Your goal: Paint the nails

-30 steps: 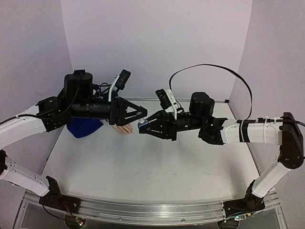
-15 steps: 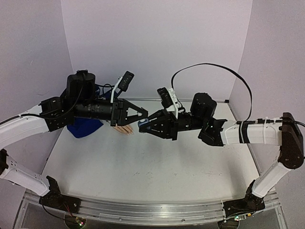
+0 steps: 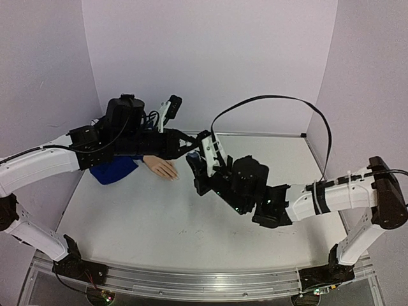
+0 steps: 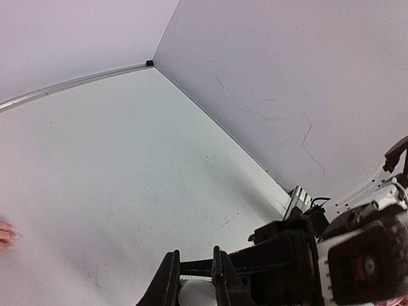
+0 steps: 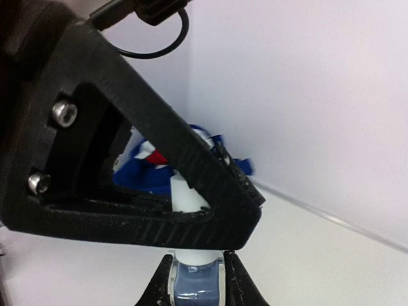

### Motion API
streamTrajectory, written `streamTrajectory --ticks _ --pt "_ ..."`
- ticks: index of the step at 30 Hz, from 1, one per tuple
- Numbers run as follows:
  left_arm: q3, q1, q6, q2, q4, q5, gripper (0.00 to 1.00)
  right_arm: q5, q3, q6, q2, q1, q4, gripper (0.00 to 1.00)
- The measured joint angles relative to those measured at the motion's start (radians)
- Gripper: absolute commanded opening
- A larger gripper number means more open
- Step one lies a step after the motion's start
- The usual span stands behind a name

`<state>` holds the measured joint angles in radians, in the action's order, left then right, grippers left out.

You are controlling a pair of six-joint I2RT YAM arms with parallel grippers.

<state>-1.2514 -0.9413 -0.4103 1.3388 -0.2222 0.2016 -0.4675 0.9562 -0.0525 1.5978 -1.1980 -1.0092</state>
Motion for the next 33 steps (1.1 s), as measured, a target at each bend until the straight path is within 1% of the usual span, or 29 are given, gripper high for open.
streamTrajectory --ticks 1,2,3,5,7,9,11,13,17,19,23,26,29,31,33 --pt "-0.014 -0.004 -0.010 0.011 -0.015 -0.006 0.00 -0.097 0.002 -0.055 0.021 -0.025 -0.038 0.00" --pt "-0.026 -0.006 -0.018 0.023 -0.026 -0.007 0.01 -0.158 0.002 -0.096 0.034 -0.039 -0.063 0.00" --pt "-0.039 -0.007 -0.028 0.038 -0.029 -0.008 0.08 -0.194 0.002 -0.125 0.038 -0.045 -0.070 0.00" --pt "-0.052 -0.008 -0.035 0.051 -0.027 -0.008 0.32 -0.210 -0.001 -0.156 0.038 -0.042 -0.077 0.00" --pt "-0.055 -0.008 -0.038 0.051 -0.032 -0.002 0.51 -0.175 -0.003 -0.156 0.031 -0.030 -0.071 0.00" --pt "-0.056 -0.013 -0.040 0.045 -0.041 0.013 0.62 -0.055 -0.005 -0.128 0.010 0.007 -0.029 0.00" --pt "-0.056 -0.015 -0.034 0.035 -0.044 0.024 0.70 0.149 -0.014 -0.085 -0.024 0.074 0.016 0.00" --pt "-0.055 -0.018 -0.028 0.016 -0.049 0.043 0.75 0.356 -0.032 -0.038 -0.061 0.144 0.038 0.00" --pt "-0.037 -0.023 -0.013 -0.039 -0.047 0.085 0.76 0.739 -0.045 0.076 -0.103 0.262 0.058 0.00" --pt "-0.026 -0.025 -0.006 -0.069 -0.047 0.108 0.74 0.905 -0.045 0.134 -0.104 0.287 0.057 0.00" --pt "-0.023 -0.025 0.004 -0.082 -0.035 0.153 0.66 1.132 -0.045 0.234 -0.104 0.293 0.034 0.00" --pt "-0.021 -0.025 0.016 -0.081 -0.031 0.202 0.60 1.226 -0.045 0.294 -0.104 0.293 -0.007 0.00" --pt "-0.017 -0.026 0.020 -0.080 -0.020 0.254 0.57 1.269 -0.045 0.343 -0.104 0.293 -0.051 0.00" --pt "-0.016 -0.029 0.021 -0.080 -0.015 0.282 0.52 1.275 -0.045 0.365 -0.103 0.293 -0.073 0.00" --pt "-0.016 -0.032 0.024 -0.080 -0.011 0.304 0.45 1.276 -0.045 0.383 -0.100 0.294 -0.092 0.00"
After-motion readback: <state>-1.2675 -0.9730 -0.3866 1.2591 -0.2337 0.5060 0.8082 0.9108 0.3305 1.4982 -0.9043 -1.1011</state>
